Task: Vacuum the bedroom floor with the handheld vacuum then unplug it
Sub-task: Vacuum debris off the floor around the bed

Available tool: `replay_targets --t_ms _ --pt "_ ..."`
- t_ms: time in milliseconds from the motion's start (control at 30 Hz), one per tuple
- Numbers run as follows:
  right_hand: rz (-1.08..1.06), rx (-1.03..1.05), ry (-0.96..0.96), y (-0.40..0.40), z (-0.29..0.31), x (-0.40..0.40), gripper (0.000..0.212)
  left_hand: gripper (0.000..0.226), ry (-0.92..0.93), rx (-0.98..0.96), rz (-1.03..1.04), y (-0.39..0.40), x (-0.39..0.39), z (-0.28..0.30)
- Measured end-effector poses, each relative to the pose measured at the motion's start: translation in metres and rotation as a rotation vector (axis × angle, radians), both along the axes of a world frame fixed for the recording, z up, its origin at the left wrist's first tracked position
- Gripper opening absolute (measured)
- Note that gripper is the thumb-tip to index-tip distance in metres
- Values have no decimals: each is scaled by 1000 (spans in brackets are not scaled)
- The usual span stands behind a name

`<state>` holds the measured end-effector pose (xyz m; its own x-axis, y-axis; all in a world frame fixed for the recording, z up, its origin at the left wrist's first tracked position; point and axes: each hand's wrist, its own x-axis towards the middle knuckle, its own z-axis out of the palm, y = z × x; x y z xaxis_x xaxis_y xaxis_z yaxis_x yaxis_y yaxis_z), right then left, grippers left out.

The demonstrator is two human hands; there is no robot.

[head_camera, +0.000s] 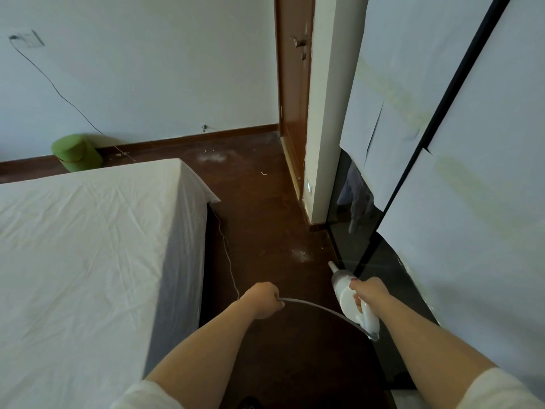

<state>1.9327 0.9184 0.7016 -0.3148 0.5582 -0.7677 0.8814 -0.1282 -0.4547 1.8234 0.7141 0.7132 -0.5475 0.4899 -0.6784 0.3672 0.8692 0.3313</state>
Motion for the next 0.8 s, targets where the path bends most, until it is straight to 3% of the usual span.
replay_targets --t_ms 367,800 --pt "90 -79 53 -23 -1 -15 18 29 -2 -12 92 -16 1 0" --pt "147 -2 55 -12 -14 -16 20 29 11 -17 170 -9 13 -3"
